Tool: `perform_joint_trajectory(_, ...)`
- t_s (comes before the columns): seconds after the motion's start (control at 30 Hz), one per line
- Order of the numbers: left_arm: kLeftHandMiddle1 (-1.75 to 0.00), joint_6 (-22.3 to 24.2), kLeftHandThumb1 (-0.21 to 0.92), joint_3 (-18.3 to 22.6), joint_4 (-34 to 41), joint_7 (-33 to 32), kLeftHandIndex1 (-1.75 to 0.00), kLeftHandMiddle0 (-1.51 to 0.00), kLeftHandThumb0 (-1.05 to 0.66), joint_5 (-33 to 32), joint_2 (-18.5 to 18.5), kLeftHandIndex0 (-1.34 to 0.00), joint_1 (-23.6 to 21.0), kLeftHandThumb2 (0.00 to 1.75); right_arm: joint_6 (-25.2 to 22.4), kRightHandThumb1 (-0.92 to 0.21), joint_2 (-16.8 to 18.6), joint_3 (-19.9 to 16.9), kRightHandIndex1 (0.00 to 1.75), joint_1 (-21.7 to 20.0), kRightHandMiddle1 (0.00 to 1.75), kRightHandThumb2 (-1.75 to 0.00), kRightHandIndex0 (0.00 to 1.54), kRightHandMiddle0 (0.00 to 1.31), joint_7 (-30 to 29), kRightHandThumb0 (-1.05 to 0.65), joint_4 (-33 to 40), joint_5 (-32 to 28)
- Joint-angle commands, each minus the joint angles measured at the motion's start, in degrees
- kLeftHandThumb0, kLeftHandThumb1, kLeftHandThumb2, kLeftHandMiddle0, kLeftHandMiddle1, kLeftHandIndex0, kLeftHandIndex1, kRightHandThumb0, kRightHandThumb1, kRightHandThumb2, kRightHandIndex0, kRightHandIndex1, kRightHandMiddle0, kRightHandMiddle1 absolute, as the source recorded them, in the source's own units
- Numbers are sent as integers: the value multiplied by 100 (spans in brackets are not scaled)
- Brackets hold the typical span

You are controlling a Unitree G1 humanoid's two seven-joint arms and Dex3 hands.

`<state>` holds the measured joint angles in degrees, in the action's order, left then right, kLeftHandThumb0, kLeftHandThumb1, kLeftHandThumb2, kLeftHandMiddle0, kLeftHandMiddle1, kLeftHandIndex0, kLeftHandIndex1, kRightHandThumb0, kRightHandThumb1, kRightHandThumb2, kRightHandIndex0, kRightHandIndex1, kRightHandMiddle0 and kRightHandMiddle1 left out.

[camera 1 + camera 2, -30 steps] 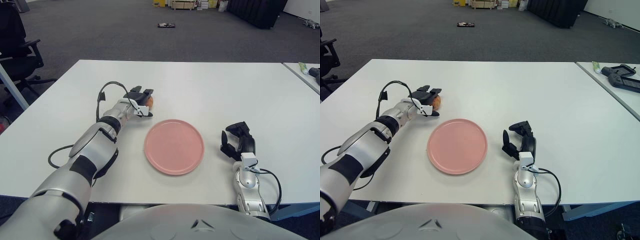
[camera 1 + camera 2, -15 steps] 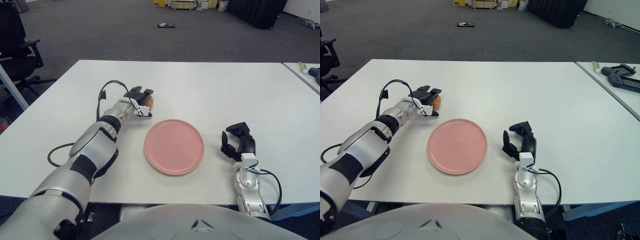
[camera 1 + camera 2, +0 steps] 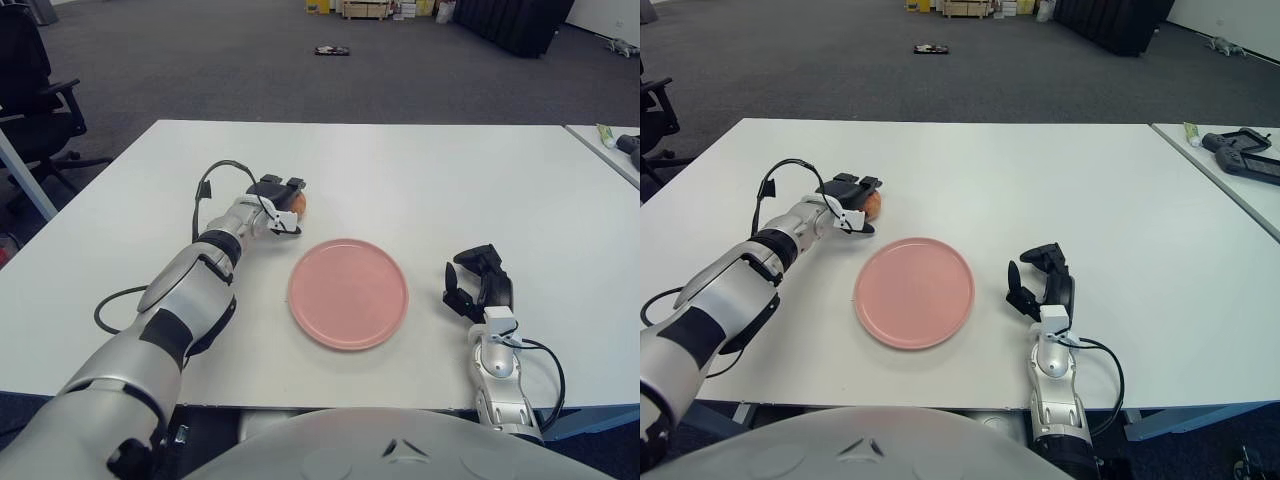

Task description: Put the apple into the plate.

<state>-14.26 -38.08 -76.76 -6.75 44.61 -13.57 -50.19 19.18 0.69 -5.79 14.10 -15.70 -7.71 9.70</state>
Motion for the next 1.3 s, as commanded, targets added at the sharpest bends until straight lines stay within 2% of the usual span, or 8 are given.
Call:
perform_joint_trajectory(0.0, -148, 134, 25, 22, -179, 116, -162, 0, -45, -3, -42, -5, 283, 110, 21, -58, -21, -41, 132, -69, 175, -99, 69, 41, 5, -40, 64, -63)
perform_joint_trajectory(0.13, -169, 189, 23, 133, -179, 22, -172, -11, -34, -85, -32, -20, 318, 115, -4, -58, -3, -62, 131, -68, 175, -100, 69, 41, -8, -40, 73, -73)
perform_joint_trajectory(0.2, -172, 198, 34, 148, -177, -21, -173, -18, -38, -96, -27, -34, 328, 114, -8, -57, 2, -71, 131, -65, 175, -100, 68, 41, -12, -40, 77, -75)
perform_joint_trajectory(0.23, -167, 200, 35, 152, -177, -37, -174, -30, -25, -99, -26, -39, 331, 116, -8, -57, 4, -73, 131, -64, 175, -100, 68, 41, -13, -40, 77, -75)
perform_joint_trajectory(0.33, -165, 190, 33, 170, -176, -110, -174, -46, -8, -98, -25, -46, 349, 124, 6, -57, 7, -80, 131, -63, 175, -100, 68, 41, -21, -40, 73, -71)
perform_joint_trajectory(0.63, -174, 166, 16, 228, -182, -227, -173, -67, -1, -122, -27, -55, 407, 149, -73, -58, 66, -116, 131, -46, 175, -99, 67, 41, -139, -40, 160, -30)
perform_joint_trajectory(0.97, -169, 200, 11, 277, -179, -267, -175, -75, 0, -121, -7, -56, 450, 154, -220, -57, 34, -104, 132, -20, 175, -101, 70, 42, -127, -40, 258, -8)
perform_joint_trajectory(1.27, -153, 182, 4, 366, -178, -329, -175, -87, 0, -177, -10, -63, 483, 156, -229, -54, -1, -107, 132, -43, 175, -104, 72, 43, -124, -41, 249, 18)
